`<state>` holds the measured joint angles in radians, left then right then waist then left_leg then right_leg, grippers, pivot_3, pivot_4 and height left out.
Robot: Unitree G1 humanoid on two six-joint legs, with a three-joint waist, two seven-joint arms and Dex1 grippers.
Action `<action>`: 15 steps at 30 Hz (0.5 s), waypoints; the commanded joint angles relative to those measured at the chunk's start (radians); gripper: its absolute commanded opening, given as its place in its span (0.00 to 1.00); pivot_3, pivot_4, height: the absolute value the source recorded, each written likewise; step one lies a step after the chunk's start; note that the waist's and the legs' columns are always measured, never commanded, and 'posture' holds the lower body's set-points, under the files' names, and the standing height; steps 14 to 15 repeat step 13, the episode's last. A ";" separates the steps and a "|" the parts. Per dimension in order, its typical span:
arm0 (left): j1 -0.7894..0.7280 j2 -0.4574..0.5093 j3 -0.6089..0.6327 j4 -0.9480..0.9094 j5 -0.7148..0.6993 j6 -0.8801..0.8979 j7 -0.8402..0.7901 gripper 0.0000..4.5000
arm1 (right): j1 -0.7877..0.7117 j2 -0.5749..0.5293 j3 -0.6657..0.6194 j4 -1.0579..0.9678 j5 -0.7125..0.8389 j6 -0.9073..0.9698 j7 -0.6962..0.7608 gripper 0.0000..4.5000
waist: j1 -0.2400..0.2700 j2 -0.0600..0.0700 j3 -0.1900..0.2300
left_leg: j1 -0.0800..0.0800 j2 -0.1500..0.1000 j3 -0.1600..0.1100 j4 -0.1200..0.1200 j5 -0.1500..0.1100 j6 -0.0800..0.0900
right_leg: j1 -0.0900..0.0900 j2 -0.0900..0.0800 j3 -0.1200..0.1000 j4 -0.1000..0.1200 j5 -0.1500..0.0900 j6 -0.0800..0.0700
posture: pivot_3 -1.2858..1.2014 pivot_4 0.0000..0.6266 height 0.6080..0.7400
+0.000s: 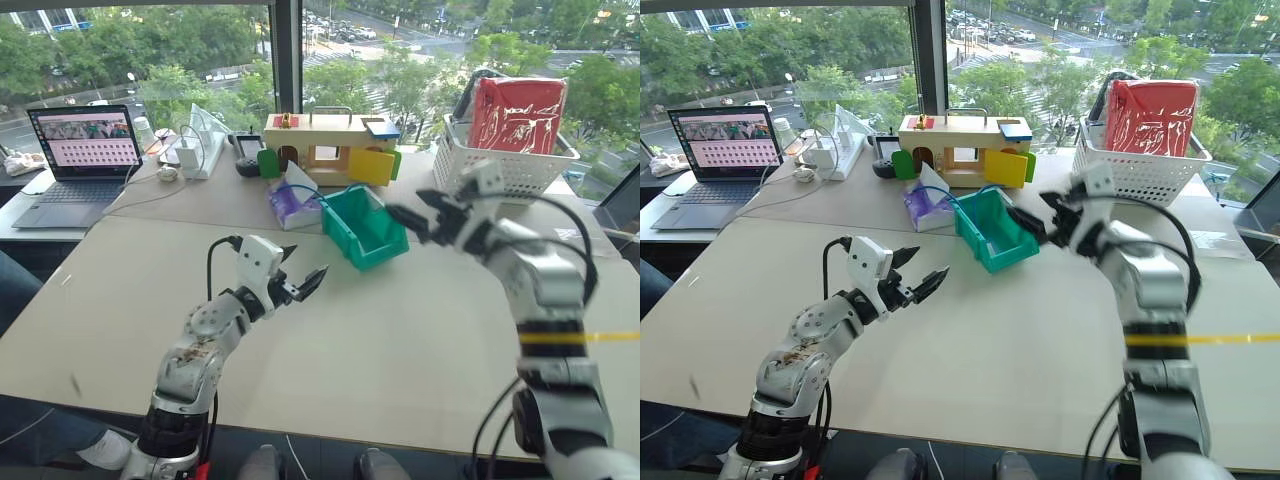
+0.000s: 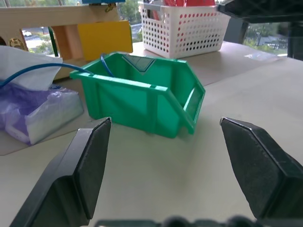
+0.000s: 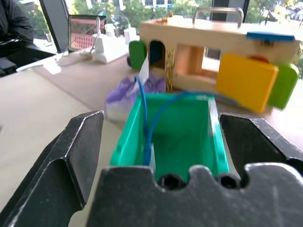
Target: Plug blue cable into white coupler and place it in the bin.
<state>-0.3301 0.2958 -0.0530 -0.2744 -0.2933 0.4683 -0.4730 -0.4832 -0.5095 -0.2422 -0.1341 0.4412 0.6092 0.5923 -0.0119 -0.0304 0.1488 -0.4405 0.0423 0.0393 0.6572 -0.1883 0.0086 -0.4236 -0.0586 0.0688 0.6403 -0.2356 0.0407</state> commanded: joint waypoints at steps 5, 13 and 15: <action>-0.084 0.064 0.026 0.140 0.016 -0.076 -0.077 0.88 | 0.466 0.105 -0.060 -0.381 -0.079 -0.085 -0.184 1.00 | -0.020 0.000 0.000 | 0.003 0.001 0.001 0.000 0.000 0.000 | 0.001 0.002 0.001 0.001 -0.001 0.000 | 0.52 0.24 1.00; -0.128 0.065 0.054 0.190 -0.005 -0.080 -0.113 0.88 | 0.464 0.108 -0.065 -0.293 -0.116 -0.173 -0.206 1.00 | -0.031 0.000 0.001 | 0.006 0.001 0.002 0.001 0.004 -0.002 | 0.002 0.001 0.002 0.001 -0.001 0.002 | 0.52 0.24 1.00; -0.128 0.065 0.054 0.190 -0.005 -0.080 -0.113 0.88 | 0.464 0.108 -0.065 -0.293 -0.116 -0.173 -0.206 1.00 | -0.031 0.000 0.001 | 0.006 0.001 0.002 0.001 0.004 -0.002 | 0.002 0.001 0.002 0.001 -0.001 0.002 | 0.52 0.24 1.00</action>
